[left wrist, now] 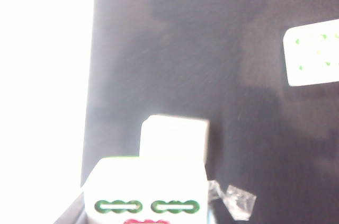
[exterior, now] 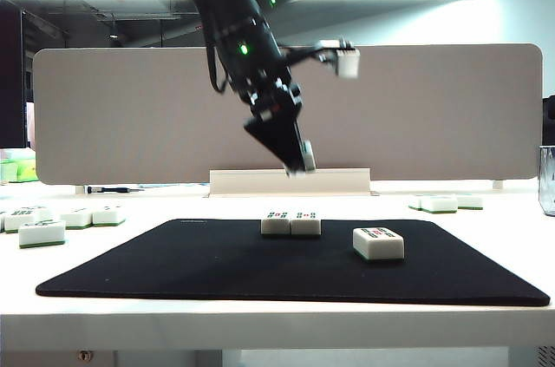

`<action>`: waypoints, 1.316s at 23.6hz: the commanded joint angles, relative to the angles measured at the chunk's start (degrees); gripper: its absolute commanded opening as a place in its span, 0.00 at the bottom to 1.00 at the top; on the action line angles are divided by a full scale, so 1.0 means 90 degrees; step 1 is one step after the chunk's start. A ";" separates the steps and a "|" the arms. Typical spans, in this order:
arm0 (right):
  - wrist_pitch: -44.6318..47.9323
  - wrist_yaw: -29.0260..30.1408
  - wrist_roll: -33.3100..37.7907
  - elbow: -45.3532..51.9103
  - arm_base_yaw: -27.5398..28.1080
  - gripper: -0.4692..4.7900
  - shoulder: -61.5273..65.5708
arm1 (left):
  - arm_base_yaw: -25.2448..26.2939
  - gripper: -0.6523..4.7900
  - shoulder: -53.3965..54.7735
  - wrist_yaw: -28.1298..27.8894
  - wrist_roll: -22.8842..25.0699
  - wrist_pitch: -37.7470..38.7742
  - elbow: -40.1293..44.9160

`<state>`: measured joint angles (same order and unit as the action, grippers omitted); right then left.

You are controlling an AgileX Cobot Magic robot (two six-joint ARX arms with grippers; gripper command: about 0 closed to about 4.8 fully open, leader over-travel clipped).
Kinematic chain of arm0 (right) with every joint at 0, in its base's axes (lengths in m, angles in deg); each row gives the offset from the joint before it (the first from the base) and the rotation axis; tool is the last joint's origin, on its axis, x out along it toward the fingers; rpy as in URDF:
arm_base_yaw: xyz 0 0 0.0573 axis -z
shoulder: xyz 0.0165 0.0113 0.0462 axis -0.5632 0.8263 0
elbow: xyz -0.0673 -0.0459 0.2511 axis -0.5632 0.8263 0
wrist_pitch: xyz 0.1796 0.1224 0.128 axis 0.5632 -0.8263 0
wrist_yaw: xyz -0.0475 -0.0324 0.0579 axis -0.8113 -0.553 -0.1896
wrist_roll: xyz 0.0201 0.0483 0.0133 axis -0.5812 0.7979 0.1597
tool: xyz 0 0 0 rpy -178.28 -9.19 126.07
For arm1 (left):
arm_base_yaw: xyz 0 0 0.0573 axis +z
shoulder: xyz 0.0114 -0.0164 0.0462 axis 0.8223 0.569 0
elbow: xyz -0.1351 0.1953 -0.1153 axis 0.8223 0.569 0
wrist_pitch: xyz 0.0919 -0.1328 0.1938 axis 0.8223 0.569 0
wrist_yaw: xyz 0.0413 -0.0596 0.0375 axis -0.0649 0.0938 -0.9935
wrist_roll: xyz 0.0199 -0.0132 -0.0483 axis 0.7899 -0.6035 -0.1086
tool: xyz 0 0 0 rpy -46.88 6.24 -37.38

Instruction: Arrange four mahjong tiles into a neat stack, creating two layers of paired tiles.

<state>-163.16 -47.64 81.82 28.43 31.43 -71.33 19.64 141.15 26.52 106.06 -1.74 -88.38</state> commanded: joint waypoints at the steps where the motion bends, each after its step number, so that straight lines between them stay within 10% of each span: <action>1: 0.0063 -0.0005 -0.0022 -0.0012 -0.0002 0.09 -0.0073 | -0.0007 0.38 0.0357 -0.0240 0.0374 0.0029 -0.0243; 31: -0.0012 -0.0437 -0.0019 -0.0010 -0.0005 0.09 -0.0073 | -0.0051 0.58 0.0823 -0.0061 0.0386 -0.0189 -0.0345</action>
<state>-163.75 -51.51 81.80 28.52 31.43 -71.33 19.24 148.54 25.58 109.67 -3.01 -91.20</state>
